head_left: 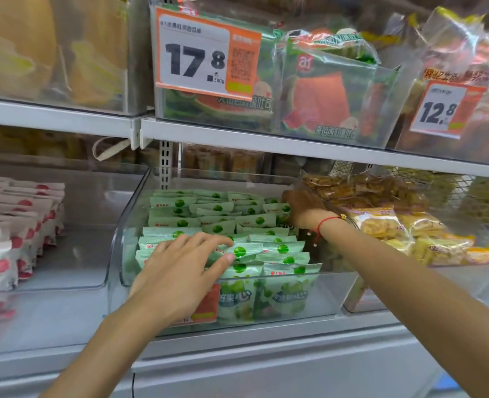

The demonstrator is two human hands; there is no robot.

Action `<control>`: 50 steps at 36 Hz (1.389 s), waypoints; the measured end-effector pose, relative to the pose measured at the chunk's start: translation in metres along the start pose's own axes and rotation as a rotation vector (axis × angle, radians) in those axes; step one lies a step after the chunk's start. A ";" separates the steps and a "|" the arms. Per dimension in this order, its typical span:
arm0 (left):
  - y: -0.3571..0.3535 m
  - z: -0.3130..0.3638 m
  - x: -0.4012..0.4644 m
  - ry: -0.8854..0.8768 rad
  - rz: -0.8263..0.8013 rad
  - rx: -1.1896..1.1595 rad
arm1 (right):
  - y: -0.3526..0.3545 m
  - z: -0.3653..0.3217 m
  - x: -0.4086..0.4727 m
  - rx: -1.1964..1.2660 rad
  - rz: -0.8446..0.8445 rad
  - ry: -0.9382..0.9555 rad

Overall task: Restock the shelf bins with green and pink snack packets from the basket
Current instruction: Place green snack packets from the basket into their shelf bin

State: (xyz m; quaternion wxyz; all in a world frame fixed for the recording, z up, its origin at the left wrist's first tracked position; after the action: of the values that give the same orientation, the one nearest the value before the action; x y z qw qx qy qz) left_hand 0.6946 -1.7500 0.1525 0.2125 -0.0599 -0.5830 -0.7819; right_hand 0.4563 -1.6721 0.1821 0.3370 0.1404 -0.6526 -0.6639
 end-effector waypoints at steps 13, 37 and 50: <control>0.047 0.015 -0.036 -0.132 0.515 -0.133 | 0.074 -0.012 -0.141 0.702 0.177 0.021; -0.312 -0.086 -0.355 0.321 -1.043 -0.170 | -0.338 -0.226 -0.422 0.208 -1.371 0.410; -0.321 -0.098 -0.361 0.577 -0.974 -0.555 | -0.355 -0.228 -0.439 0.407 -1.484 0.309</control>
State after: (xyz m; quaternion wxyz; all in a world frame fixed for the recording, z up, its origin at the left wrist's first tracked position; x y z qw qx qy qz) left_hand 0.9060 -1.6735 -0.2859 -0.0424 0.3729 -0.2379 -0.8958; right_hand 0.8272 -1.5992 -0.2955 -0.1402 0.6895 -0.4428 -0.5558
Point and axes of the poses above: each hand's wrist, its own x-axis towards the middle knuckle, its own y-axis out of the back of the hand, z = x × y, the point moved 10 cm from there along x, towards the middle knuckle, and after that the axes turned 2 degrees about z, right-handed, at the moved point
